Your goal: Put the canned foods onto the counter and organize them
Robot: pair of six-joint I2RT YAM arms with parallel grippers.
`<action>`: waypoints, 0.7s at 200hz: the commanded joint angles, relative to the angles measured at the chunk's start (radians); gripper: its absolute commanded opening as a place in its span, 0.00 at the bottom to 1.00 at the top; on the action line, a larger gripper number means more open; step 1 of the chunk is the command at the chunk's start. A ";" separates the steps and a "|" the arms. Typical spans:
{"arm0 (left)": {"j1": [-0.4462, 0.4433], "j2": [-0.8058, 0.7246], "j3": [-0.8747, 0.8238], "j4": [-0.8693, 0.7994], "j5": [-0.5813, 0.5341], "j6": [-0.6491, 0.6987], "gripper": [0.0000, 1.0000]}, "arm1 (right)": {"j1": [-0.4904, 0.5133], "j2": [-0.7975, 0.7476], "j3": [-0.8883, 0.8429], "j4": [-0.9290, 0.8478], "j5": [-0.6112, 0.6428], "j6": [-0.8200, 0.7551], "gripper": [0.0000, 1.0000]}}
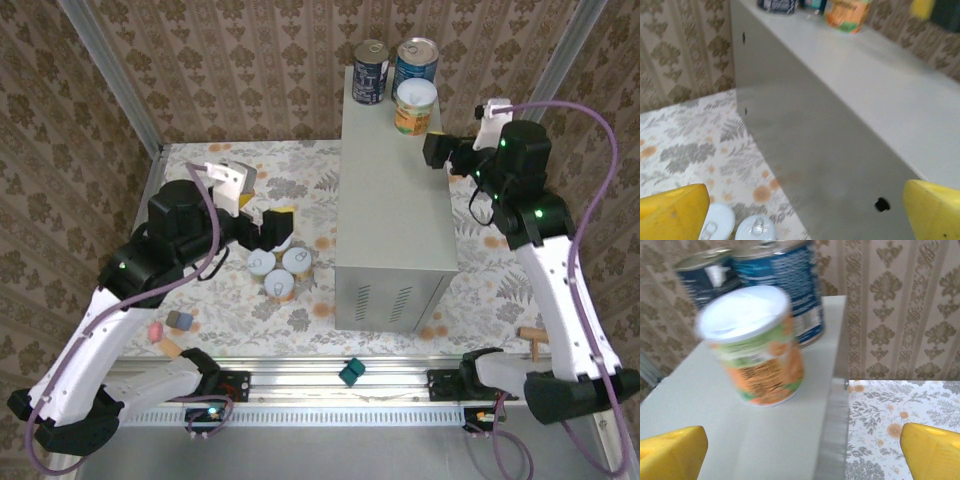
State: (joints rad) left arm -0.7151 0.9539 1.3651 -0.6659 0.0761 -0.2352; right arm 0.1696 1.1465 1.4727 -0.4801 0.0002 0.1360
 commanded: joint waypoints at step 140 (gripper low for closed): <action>0.011 -0.002 -0.403 -0.281 -0.221 -0.382 1.00 | 0.873 0.145 0.276 -0.414 0.110 -0.227 1.00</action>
State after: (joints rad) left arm -0.7128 0.9268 1.0103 -0.9184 -0.1177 -0.5068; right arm 0.9806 1.2518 1.7329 -0.8753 0.0830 -0.0620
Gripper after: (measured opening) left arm 0.999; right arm 0.999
